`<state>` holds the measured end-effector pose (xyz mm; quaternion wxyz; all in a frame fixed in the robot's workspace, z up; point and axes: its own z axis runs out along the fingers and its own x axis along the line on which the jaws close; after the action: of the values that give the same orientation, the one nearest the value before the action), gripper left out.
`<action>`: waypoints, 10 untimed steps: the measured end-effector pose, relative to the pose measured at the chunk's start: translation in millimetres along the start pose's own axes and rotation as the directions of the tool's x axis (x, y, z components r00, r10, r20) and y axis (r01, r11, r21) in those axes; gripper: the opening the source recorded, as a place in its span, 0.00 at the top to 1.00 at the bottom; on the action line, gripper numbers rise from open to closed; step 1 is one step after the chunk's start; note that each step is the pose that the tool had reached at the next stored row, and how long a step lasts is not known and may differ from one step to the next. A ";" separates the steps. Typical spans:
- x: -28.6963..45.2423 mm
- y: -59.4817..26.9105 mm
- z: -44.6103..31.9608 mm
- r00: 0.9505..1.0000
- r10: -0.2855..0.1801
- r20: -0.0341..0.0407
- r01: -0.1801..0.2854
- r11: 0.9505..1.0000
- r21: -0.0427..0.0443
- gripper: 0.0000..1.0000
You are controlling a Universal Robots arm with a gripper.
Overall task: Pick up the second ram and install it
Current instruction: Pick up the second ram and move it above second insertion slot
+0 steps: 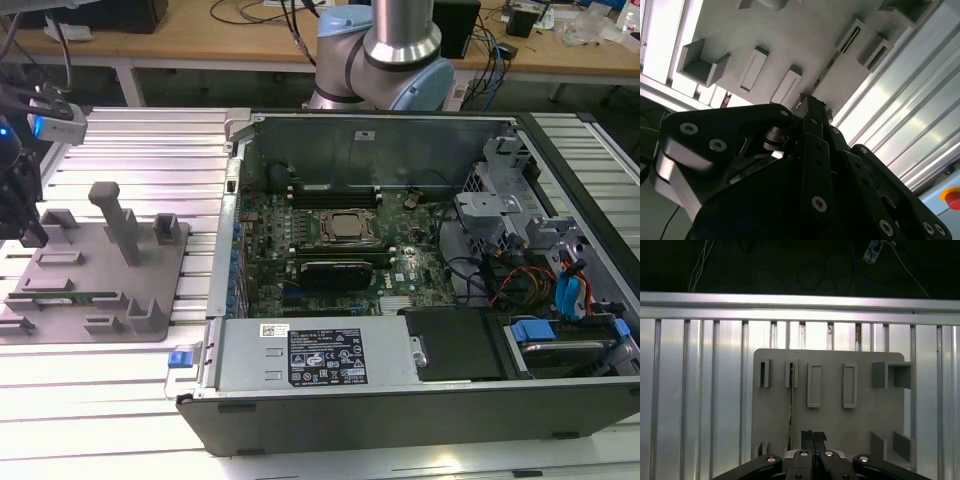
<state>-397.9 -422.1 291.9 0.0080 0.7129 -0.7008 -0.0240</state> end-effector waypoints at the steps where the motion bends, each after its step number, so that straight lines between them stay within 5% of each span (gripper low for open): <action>1: 0.0 1.7 1.4 1.000 0.000 0.000 0.000 1.000 0.000 0.92; 10: 0.3 16.0 7.2 1.000 0.000 0.000 0.000 1.000 0.000 0.92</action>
<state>-414.2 -422.5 285.4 0.0079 0.7129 -0.7008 -0.0240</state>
